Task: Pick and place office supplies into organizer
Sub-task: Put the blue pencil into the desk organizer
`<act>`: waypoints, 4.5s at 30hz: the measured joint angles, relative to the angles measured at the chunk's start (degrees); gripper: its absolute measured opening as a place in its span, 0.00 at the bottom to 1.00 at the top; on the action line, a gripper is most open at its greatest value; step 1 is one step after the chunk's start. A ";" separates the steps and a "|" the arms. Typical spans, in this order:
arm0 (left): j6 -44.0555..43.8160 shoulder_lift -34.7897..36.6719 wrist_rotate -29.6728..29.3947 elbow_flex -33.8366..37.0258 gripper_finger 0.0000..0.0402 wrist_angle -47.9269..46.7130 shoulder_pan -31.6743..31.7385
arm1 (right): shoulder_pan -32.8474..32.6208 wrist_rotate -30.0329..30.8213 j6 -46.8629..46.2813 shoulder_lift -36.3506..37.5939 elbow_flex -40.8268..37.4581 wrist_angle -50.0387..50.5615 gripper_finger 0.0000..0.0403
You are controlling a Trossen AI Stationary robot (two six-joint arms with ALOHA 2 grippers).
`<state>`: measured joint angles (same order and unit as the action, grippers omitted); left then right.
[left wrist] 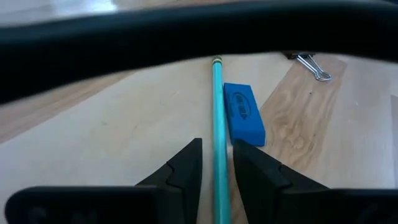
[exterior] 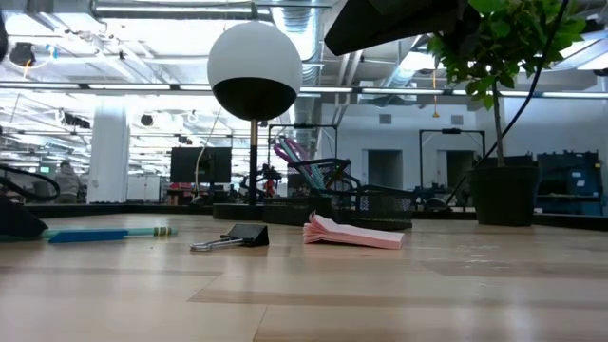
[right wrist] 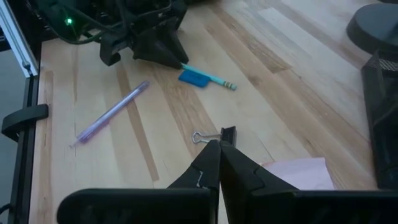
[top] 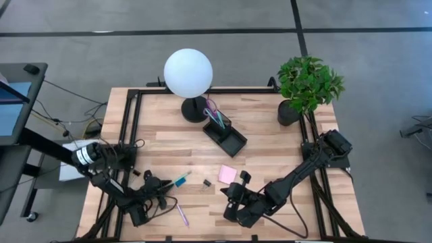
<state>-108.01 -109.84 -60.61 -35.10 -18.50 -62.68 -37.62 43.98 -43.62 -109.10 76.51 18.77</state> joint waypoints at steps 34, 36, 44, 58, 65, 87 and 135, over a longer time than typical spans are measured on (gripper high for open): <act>4.94 0.40 0.96 0.84 0.22 2.69 1.12 | 1.39 -0.20 0.55 0.00 0.00 1.81 0.00; 5.00 0.33 0.61 0.84 0.22 2.71 1.12 | 1.48 -0.27 0.55 0.00 0.00 1.81 0.00; 6.79 0.31 0.66 0.84 0.22 2.35 1.12 | 1.76 -0.26 0.51 -0.01 0.00 1.77 0.00; 8.09 0.22 0.16 0.89 0.22 3.35 1.15 | 2.13 -1.43 -7.43 -10.32 -0.07 -6.33 0.00; 10.06 0.15 -0.59 0.92 0.22 4.43 1.17 | 1.29 -0.10 -6.93 -9.86 -0.02 -8.12 0.00; 4.59 0.12 -1.02 0.86 0.02 3.59 1.20 | 1.12 -0.56 -1.25 -9.73 0.02 -18.21 0.00; 6.47 -3.25 -2.69 -1.59 0.20 2.76 4.70 | -0.36 -2.15 12.66 -9.73 0.02 -34.03 0.00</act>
<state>-101.54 -113.10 -63.30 -36.69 -15.75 -57.98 -37.98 41.82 -30.96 -118.83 76.53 -15.27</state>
